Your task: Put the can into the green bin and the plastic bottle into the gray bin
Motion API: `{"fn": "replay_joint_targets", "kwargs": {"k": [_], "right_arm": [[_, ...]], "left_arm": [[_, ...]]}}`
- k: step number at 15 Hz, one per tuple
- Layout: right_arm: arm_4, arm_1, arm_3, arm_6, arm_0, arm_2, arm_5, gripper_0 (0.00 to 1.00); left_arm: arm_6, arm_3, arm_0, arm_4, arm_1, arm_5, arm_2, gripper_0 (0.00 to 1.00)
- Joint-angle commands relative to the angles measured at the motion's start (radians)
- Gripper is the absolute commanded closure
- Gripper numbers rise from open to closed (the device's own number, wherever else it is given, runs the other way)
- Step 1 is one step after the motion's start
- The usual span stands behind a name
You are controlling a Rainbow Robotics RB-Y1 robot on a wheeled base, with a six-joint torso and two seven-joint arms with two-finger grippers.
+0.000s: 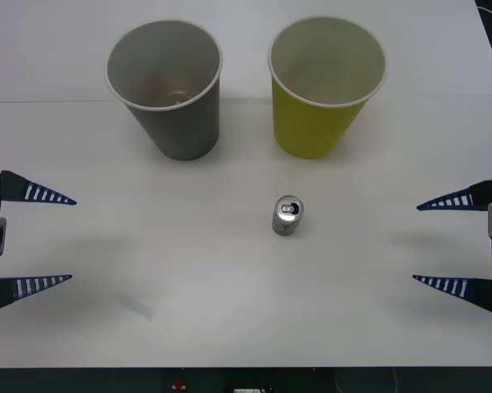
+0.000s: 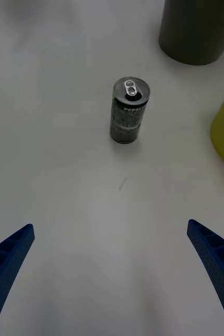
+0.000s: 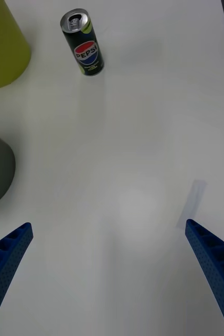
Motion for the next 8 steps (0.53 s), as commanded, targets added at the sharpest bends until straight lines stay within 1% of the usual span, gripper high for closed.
{"fn": "replay_joint_targets", "kwargs": {"k": [1,6,8], "right_arm": [[0.0,0.057,0.04,0.008,-0.021,0.02,-0.015,0.0],[0.0,0.178,0.093,0.043,-0.023,0.025,-0.015,0.0],[-0.013,0.224,0.131,0.06,-0.029,0.034,-0.018,0.0]], "left_arm": [[0.0,0.0,0.0,0.0,0.0,0.0,0.0,0.0],[0.0,0.0,0.0,0.0,0.0,0.0,0.0,0.0],[0.0,0.0,0.0,0.0,0.0,0.0,0.0,0.0]]}}
